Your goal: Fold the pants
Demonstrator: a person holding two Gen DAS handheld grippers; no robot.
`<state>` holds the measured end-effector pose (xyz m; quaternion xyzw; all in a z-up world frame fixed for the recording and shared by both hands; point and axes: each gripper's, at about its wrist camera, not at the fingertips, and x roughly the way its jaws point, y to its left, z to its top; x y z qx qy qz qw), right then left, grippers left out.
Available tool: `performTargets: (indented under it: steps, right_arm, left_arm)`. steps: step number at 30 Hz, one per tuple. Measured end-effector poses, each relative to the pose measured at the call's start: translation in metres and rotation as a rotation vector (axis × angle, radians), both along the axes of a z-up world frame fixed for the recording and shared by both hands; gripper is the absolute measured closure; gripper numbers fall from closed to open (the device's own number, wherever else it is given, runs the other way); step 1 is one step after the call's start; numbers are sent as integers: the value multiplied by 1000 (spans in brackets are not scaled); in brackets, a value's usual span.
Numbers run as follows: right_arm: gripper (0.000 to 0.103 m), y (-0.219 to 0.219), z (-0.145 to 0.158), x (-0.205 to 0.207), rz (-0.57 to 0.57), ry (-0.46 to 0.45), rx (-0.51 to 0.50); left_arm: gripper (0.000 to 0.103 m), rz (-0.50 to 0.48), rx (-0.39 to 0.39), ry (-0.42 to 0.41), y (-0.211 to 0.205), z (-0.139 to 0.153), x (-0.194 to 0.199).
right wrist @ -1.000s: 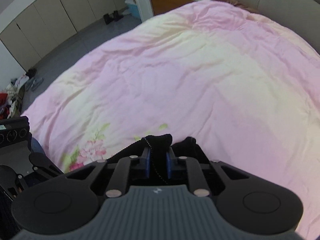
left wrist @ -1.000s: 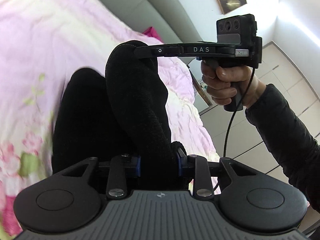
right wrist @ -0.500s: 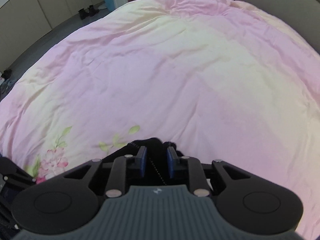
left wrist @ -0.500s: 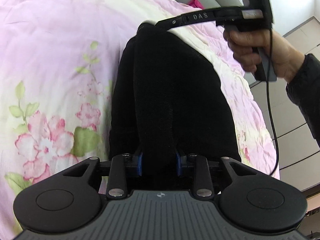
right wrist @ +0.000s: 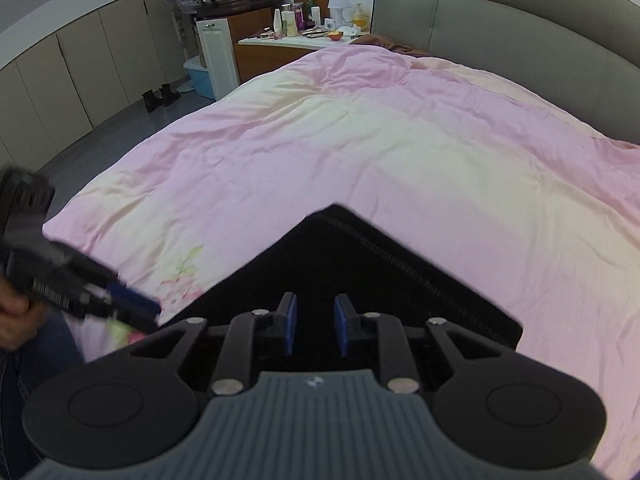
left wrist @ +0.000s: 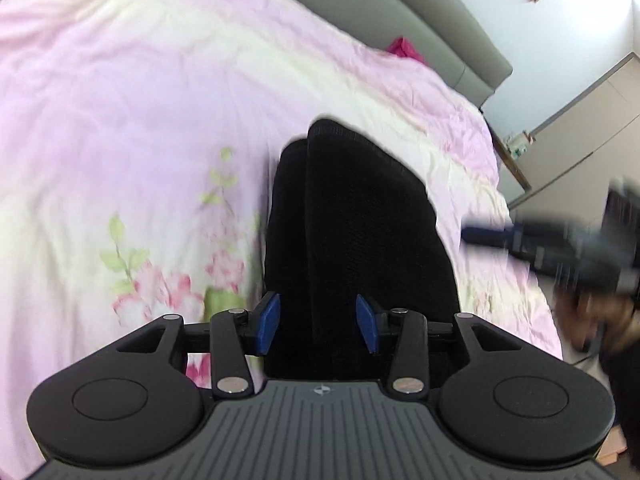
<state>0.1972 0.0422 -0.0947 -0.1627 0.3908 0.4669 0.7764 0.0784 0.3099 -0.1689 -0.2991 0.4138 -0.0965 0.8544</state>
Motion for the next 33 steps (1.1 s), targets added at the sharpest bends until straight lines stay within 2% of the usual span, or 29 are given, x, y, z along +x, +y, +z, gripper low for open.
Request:
performTargets:
  steps: [3,6,10,12,15,18,20,22,24,25,26,27,28,29,33]
  right_arm:
    - [86,-19,-23,-50,-24,-43,-14]
    - [86,-22,-42,-86,-22,-99,-25]
    - [86,-7,-63,-122,29,-263,-95]
    - [84,2,-75,-132,67,-328,-147]
    - [91,8,-86,-143,139,-385,-209]
    - [96,0,-77,-153,189,-356,-188]
    - [100,-3,-83,-152,177,-355,-203]
    - [99,0,-104,-142,161,-292,-263]
    - [99,-2,-124,-137,180,-159,-291]
    - [97,-5,-126,-142,187,-138,-289]
    - [96,-10,-122,-146,191,-126,-266]
    - [95,-17,-116,-149,178,-88,-227]
    - [95,-25,-108,-149,153,-51,-180]
    - [94,-33,-99,-147,118,-17,-129]
    - [90,-48,-72,-130,-24,12,-25]
  left_arm:
    - [55,9,33,-59,-10,18,10]
    - [52,-49,106,-94,-37,24,29]
    - [50,-124,250,-55,-77,12,55]
    - [51,-130,341,2,-90,-3,64]
    - [52,-130,376,44,-93,-15,59]
    - [52,-114,384,40,-90,-15,51]
    - [51,-131,466,48,-99,-19,54]
    - [47,-167,539,54,-106,-24,57]
    - [46,-152,508,67,-99,-22,56]
    - [46,-133,479,81,-93,-19,53]
    - [44,-119,471,88,-90,-17,49]
    - [39,-110,490,92,-89,-15,44]
    - [24,-104,511,94,-89,-16,39]
    - [20,-99,519,96,-89,-18,35]
    - [20,-68,444,132,-79,-19,28]
